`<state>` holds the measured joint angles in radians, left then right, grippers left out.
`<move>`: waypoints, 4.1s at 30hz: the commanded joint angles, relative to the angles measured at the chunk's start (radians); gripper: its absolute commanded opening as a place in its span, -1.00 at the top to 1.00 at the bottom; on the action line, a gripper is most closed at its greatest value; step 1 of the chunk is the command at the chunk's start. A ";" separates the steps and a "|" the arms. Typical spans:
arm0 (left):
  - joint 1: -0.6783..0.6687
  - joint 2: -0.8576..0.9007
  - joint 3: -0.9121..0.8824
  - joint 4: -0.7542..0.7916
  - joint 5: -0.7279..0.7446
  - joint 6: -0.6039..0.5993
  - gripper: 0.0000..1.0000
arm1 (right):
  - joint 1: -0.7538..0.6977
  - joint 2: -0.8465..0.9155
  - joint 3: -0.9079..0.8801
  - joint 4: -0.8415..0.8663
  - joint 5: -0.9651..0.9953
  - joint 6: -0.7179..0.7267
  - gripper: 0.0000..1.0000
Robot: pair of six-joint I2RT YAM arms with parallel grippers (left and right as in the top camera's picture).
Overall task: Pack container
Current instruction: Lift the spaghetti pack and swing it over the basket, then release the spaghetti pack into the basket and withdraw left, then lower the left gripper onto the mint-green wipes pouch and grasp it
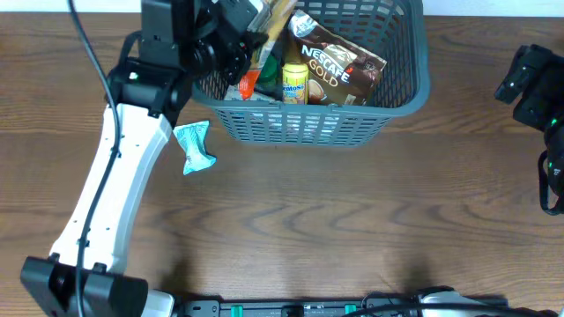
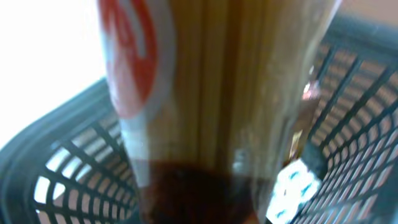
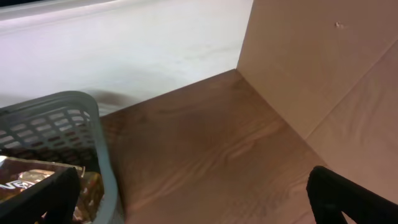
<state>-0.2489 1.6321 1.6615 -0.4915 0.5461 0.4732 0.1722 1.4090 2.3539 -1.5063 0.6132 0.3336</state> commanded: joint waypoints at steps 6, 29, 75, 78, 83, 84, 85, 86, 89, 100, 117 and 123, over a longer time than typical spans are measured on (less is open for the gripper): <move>-0.043 0.087 0.042 -0.091 0.050 0.277 0.89 | -0.008 -0.001 -0.002 -0.003 0.003 0.014 -0.99; -0.080 0.169 0.042 -0.038 0.051 0.322 -0.76 | -0.008 -0.001 -0.002 -0.005 0.003 0.014 -0.99; 0.288 0.026 0.354 -0.922 -0.659 -0.830 -0.97 | -0.008 -0.001 -0.002 -0.005 0.003 0.014 -0.98; 0.287 0.043 0.287 -0.912 -0.588 -0.806 -0.97 | -0.008 -0.001 -0.002 -0.005 0.003 0.014 -0.99; 0.287 0.060 0.151 -0.850 -0.535 -0.780 -0.97 | -0.008 -0.001 -0.002 -0.005 0.003 0.014 -0.99; 0.287 0.061 0.123 -0.833 -0.512 -0.772 -0.97 | -0.008 -0.001 -0.002 -0.005 0.003 0.014 -0.98; 0.287 0.061 0.088 -0.808 -0.485 -0.761 -0.97 | -0.008 -0.001 -0.002 -0.005 0.003 0.014 -0.98; 0.287 0.061 0.057 -0.783 -0.468 -0.758 -0.97 | -0.008 -0.001 -0.002 -0.005 0.003 0.014 -0.99; 0.287 0.061 -0.032 -0.712 -0.418 -0.735 -0.96 | -0.008 -0.001 -0.002 -0.005 0.003 0.014 -0.98; 0.287 0.061 -0.294 -0.552 -0.306 -0.600 -0.97 | -0.008 -0.001 -0.002 -0.005 0.003 0.014 -0.99; 0.287 0.063 -0.450 -0.333 -0.267 -0.635 -0.97 | -0.008 -0.001 -0.002 -0.005 0.003 0.014 -0.99; 0.287 0.071 -0.450 -0.282 -0.275 -0.692 -0.97 | -0.008 -0.001 -0.002 -0.005 0.003 0.013 -0.99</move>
<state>0.0376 1.6947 1.2175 -0.7826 0.2668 -0.1772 0.1722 1.4090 2.3539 -1.5074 0.6098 0.3336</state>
